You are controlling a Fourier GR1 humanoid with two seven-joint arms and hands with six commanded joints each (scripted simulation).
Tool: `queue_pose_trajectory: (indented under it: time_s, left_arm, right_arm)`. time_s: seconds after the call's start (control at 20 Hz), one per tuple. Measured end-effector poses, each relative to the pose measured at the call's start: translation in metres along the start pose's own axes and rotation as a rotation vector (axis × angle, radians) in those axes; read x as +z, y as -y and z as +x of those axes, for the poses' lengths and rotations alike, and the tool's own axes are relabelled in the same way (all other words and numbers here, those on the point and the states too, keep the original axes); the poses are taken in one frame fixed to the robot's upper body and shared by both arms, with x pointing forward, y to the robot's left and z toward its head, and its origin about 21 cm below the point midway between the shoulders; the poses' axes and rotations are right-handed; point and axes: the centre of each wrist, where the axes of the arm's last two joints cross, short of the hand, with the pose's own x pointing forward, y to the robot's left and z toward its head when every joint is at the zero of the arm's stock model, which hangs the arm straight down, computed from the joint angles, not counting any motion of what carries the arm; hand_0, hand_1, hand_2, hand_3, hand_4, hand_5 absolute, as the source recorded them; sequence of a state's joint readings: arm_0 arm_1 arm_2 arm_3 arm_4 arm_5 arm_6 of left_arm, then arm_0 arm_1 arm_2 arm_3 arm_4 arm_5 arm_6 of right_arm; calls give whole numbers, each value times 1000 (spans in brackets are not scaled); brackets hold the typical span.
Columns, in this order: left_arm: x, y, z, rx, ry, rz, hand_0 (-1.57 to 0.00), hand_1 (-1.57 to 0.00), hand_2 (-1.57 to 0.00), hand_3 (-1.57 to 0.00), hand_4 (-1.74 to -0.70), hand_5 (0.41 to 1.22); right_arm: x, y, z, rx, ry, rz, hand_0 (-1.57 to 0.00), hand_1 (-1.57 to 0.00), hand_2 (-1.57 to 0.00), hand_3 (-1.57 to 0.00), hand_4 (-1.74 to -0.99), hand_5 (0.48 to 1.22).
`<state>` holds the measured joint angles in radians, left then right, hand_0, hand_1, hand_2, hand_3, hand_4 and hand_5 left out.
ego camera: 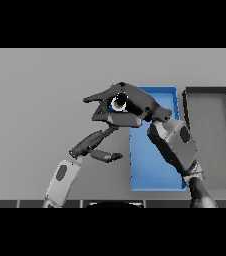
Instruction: Pick up the blue pipe and place it into the blue bin.
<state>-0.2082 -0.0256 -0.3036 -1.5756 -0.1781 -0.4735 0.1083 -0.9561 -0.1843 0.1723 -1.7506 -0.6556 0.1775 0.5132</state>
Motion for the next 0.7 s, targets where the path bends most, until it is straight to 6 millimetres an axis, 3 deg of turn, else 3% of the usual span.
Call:
queue_pose_trajectory:
  time_s: [0.15,0.3,0.4,0.5,0.7]
  left_arm:
    - [2,7,-1,0,-5,-2,0,0,0,0,-892,428]
    - [3,4,1,-7,-1,0,0,0,0,0,-890,415]
    - [3,1,-1,-13,-3,7,1,1,1,1,-882,411]
    - [3,0,0,-26,9,2,1,1,1,1,-874,413]
    - [5,0,2,-28,28,4,1,1,1,1,-865,419]
  right_arm:
    - [-2,28,28,91,24,-176,-1571,-1571,-1571,-1571,-1741,1221]
    - [6,61,34,101,-22,-311,-1571,-1571,-1571,-1571,-1741,1221]
    - [17,82,31,136,-64,-388,-1571,-1571,-1571,-1571,-1741,1221]
    - [37,102,12,149,-146,-470,-1571,-1571,-1571,-1571,-1741,1221]
    - [77,115,-15,93,-243,-585,-1571,-1571,-1571,-1571,-1741,1221]
